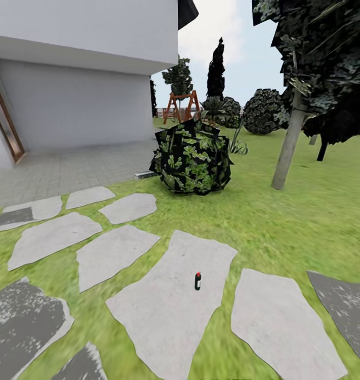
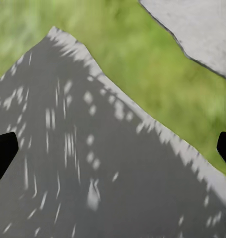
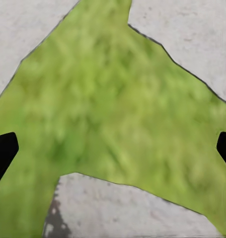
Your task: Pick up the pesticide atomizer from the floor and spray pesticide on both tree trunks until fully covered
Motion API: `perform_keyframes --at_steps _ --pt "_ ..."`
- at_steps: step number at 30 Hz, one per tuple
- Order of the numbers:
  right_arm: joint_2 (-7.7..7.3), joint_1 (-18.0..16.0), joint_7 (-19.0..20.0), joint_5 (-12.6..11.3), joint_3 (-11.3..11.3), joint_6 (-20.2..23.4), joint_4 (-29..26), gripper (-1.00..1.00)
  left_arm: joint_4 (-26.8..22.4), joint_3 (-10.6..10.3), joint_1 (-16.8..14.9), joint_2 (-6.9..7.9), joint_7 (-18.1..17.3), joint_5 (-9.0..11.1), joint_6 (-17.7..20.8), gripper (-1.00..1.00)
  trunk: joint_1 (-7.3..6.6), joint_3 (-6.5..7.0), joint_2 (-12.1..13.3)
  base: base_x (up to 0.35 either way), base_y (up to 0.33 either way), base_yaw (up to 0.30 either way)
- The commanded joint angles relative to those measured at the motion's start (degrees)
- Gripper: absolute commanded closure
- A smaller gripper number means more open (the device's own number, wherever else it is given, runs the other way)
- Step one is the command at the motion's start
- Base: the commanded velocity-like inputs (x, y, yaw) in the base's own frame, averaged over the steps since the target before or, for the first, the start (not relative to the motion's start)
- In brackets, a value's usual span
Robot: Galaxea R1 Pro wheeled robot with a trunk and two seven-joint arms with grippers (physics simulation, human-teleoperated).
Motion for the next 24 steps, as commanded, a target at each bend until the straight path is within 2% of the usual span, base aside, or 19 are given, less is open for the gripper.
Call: perform_keyframes --at_steps 1,24 --pt "0.0 0.0 0.0 0.0 0.0 0.0 0.0 -1.0 0.0 0.0 0.0 0.0 0.0 0.0 0.0 -1.0 0.0 0.0 0.0 0.0 0.0 -0.3" --pt "0.0 0.0 0.0 0.0 0.1 0.0 0.1 -1.0 0.0 0.0 0.0 0.0 0.1 0.0 0.0 -1.0 0.0 0.0 0.0 0.0 0.0 -0.3"
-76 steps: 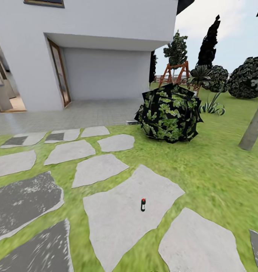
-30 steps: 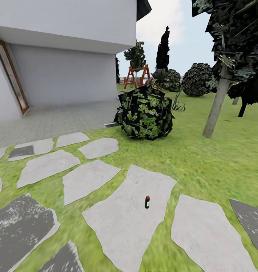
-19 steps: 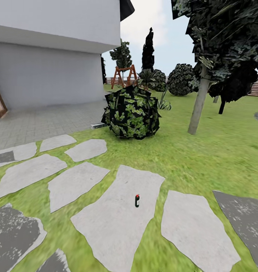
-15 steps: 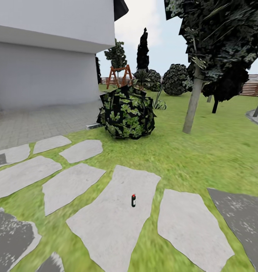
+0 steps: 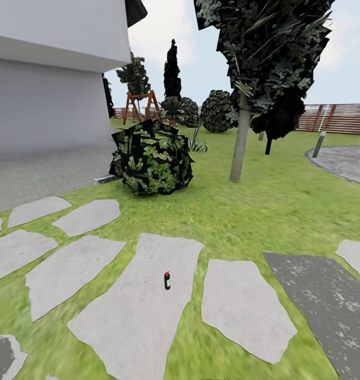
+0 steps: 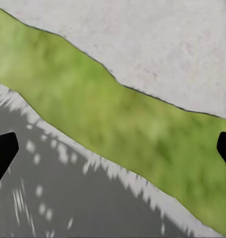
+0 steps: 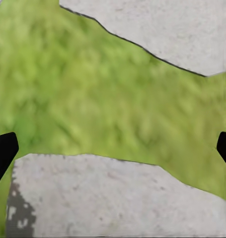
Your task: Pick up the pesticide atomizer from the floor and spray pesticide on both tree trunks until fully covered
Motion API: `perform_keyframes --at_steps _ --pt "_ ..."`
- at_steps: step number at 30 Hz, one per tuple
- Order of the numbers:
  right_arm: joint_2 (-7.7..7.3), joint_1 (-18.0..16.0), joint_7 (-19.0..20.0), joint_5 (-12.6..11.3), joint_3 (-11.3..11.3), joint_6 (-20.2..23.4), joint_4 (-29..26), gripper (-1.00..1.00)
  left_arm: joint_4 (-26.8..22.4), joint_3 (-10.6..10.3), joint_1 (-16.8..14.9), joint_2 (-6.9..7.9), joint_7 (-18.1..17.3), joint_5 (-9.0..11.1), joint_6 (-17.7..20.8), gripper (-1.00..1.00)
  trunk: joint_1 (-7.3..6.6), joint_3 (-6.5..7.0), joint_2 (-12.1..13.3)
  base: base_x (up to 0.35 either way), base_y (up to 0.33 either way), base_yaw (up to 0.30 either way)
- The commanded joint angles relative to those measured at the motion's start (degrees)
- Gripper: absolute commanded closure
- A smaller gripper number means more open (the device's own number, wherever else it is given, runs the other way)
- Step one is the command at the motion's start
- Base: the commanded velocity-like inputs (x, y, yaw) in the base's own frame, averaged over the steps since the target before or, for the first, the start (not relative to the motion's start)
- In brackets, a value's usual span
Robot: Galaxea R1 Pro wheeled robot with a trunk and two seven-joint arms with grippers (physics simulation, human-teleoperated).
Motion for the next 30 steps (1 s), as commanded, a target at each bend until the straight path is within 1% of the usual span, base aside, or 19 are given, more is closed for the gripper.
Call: perform_keyframes --at_steps 1,25,30 --pt "0.0 0.0 0.0 0.0 0.0 0.0 0.0 -1.0 0.0 0.0 0.0 0.0 0.0 0.0 0.0 -1.0 0.0 0.0 0.0 0.0 0.0 -0.3" --pt "0.0 0.0 0.0 0.0 0.0 0.0 0.1 -1.0 0.0 0.0 0.0 0.0 0.0 0.0 0.0 -1.0 0.0 0.0 0.0 0.0 0.0 -0.3" --pt "0.0 0.0 0.0 0.0 0.0 0.0 0.1 -1.0 0.0 0.0 0.0 0.0 0.0 0.0 0.0 -1.0 0.0 0.0 0.0 0.0 0.0 -0.14"
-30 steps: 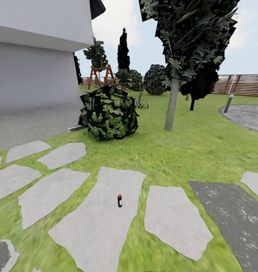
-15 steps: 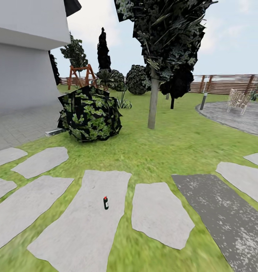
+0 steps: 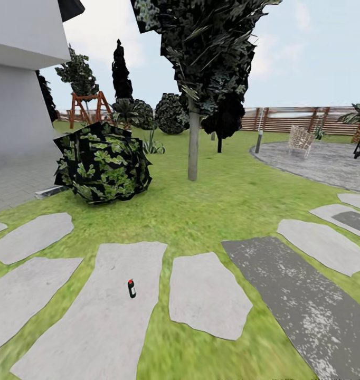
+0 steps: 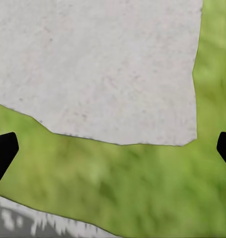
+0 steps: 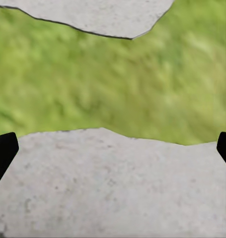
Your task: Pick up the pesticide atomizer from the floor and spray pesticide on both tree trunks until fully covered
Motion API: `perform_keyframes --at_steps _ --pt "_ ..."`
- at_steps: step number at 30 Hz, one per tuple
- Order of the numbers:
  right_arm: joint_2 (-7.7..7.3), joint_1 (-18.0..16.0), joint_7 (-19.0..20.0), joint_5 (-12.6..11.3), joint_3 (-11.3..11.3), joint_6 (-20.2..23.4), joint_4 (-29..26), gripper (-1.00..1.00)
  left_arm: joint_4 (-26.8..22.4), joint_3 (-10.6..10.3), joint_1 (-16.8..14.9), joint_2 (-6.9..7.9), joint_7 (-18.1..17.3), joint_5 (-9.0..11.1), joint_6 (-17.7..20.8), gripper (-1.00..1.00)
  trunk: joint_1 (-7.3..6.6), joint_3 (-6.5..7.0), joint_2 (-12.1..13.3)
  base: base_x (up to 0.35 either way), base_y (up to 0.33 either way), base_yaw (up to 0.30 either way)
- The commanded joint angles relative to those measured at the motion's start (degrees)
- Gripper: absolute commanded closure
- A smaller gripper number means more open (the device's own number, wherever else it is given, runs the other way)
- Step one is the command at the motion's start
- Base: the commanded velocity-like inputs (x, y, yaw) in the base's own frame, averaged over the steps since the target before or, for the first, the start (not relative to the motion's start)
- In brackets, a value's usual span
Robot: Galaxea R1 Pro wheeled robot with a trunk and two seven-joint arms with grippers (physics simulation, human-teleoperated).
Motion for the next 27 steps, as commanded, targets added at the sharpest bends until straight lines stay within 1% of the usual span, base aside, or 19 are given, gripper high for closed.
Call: perform_keyframes --at_steps 1,14,19,27 --pt "0.0 0.0 0.0 0.0 0.0 0.0 0.0 -1.0 0.0 0.0 0.0 0.0 0.0 0.0 0.0 -1.0 0.0 0.0 0.0 0.0 0.0 -0.043" --pt "0.0 0.0 0.0 0.0 0.1 0.0 -0.1 -1.0 0.0 0.1 0.0 0.0 0.1 0.0 0.0 -1.0 0.0 0.02 0.0 0.0 0.0 -0.015" --pt "0.0 0.0 0.0 0.0 0.1 0.0 -0.1 -1.0 0.0 0.1 0.0 0.0 0.2 0.0 0.0 -1.0 0.0 0.13 0.0 0.079 0.088 -0.222" --pt "0.0 0.0 0.0 0.0 0.0 0.0 -0.1 -1.0 -0.1 0.1 0.0 0.0 0.3 0.0 0.0 -1.0 0.0 0.31 0.0 0.171 0.257 -0.285"
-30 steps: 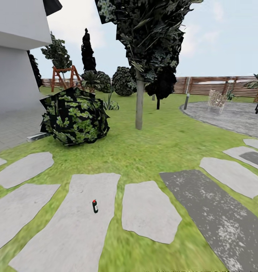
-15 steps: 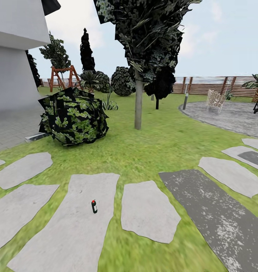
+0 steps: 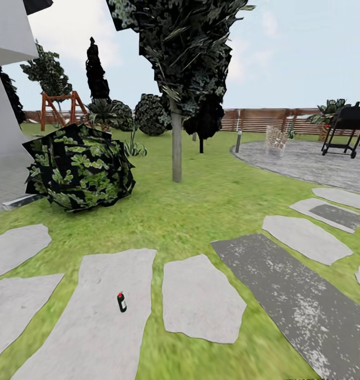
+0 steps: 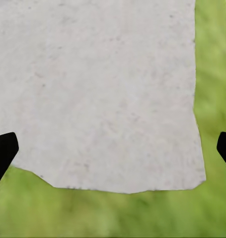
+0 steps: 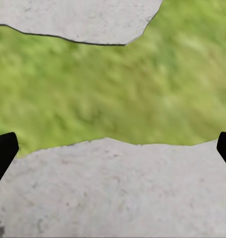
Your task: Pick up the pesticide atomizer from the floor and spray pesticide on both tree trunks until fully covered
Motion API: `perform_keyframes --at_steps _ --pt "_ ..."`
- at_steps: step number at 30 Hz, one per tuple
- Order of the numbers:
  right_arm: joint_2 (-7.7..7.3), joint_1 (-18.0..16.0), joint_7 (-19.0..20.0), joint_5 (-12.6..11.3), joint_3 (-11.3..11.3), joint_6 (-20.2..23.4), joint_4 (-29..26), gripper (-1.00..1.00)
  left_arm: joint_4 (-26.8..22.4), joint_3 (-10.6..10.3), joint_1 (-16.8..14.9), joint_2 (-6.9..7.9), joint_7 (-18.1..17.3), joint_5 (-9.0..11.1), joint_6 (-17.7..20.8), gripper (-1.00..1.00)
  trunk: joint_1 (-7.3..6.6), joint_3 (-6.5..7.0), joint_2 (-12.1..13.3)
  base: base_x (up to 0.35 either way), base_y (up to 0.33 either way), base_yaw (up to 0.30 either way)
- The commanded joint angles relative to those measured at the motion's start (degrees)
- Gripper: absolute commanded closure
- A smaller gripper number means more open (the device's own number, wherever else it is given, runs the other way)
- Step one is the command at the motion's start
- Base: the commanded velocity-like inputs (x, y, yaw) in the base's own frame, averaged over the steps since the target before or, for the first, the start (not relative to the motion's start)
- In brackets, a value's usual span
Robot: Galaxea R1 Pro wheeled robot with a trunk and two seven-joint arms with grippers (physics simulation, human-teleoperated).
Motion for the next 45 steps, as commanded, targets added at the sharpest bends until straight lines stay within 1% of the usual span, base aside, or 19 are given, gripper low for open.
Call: perform_keyframes --at_steps 1,5,17,24,28,32,39,41,43,45 --pt "0.0 0.0 0.0 0.0 0.0 0.0 0.0 -1.0 0.0 0.0 0.0 0.0 0.0 0.0 0.0 -1.0 0.0 0.02 0.0 0.138 0.296 -0.235" --pt "0.0 0.0 -0.1 0.0 -0.1 -0.1 0.0 -1.0 0.0 0.0 0.0 0.0 0.0 0.0 0.0 -1.0 0.0 0.04 0.0 0.115 0.302 -0.103" --pt "-0.09 0.0 -0.1 0.1 -0.1 -0.1 0.0 -1.0 0.0 0.0 0.0 0.0 0.0 0.1 0.1 -1.0 0.0 0.04 0.0 0.004 0.307 -0.007" --pt "-0.09 0.0 -0.1 0.0 -0.1 -0.1 0.1 -1.0 0.0 0.0 -0.1 0.0 0.0 0.0 0.2 -1.0 0.0 0.04 0.0 0.044 0.309 -0.219" --pt "-0.09 0.0 -0.1 0.0 -0.1 -0.1 0.1 -1.0 0.0 0.0 -0.1 0.0 0.0 0.1 0.2 -1.0 0.0 0.04 0.0 0.125 0.317 -0.287" --pt "-0.09 0.0 -0.1 0.0 -0.1 -0.1 0.0 -1.0 0.0 0.0 -0.1 0.0 0.1 0.0 0.1 -1.0 0.0 0.04 0.0 0.206 0.263 -0.09" --pt "-0.09 0.0 -0.1 0.0 -0.1 -0.1 0.0 -1.0 -0.1 0.1 -0.1 0.03 0.2 0.1 0.1 -1.0 0.0 0.04 0.0 0.301 0.053 -0.011" --pt "-0.09 0.0 -0.1 0.0 -0.1 -0.1 0.0 -1.0 -0.4 0.9 -0.1 0.03 0.2 0.1 0.0 -1.0 0.0 0.04 0.0 0.334 -0.005 -0.001" --pt "-0.09 0.0 -0.1 0.1 -0.1 -0.1 0.0 -1.0 -0.6 2.9 -0.3 -0.03 0.2 0.1 0.0 -1.0 0.0 0.04 0.0 0.322 -0.069 0.06" --pt "-0.09 0.0 -0.1 0.1 -0.1 -0.1 0.0 -1.0 -0.8 3.8 -0.5 -0.15 0.2 0.0 0.0 -1.0 0.0 0.04 0.0 0.29 -0.126 0.167"
